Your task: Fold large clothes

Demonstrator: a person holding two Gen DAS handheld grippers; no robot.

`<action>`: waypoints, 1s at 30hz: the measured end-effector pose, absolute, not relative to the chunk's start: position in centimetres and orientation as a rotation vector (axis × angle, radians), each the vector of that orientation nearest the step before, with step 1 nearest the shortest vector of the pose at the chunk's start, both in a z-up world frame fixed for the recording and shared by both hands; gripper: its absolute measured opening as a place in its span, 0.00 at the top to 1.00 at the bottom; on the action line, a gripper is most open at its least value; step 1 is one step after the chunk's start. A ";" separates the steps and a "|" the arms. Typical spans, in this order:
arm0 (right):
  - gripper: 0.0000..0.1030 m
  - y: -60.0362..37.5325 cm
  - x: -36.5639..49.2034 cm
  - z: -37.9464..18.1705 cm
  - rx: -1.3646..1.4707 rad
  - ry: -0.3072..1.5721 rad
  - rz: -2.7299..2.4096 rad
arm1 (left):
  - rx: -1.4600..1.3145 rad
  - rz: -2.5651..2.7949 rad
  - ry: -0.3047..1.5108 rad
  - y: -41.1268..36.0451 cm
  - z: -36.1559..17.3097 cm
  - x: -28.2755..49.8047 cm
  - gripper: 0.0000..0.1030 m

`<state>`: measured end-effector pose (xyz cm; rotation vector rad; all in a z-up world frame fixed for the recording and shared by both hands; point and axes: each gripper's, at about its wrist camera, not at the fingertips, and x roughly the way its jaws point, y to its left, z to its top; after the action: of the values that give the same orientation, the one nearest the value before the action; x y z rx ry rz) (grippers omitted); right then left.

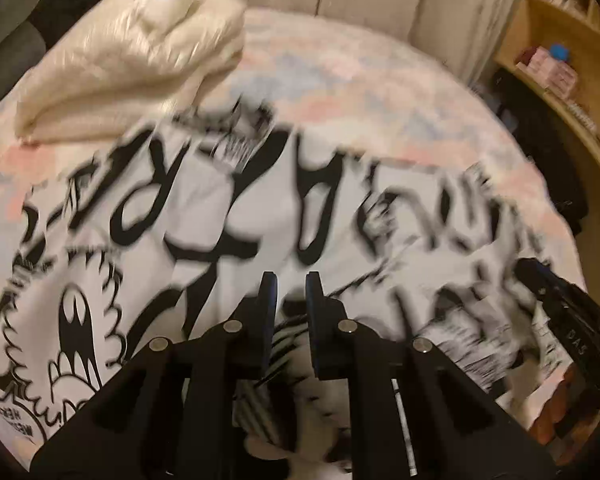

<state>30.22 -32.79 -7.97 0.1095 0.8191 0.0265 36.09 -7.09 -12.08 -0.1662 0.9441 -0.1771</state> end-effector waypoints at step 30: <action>0.73 -33.1 32.0 -9.0 0.238 0.899 -0.030 | -0.139 0.007 1.042 -6.8 -12.9 39.8 0.51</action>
<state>32.04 -33.06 -8.99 0.2384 0.8994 -0.0304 39.80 -6.83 -12.95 -0.1395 1.0417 0.0074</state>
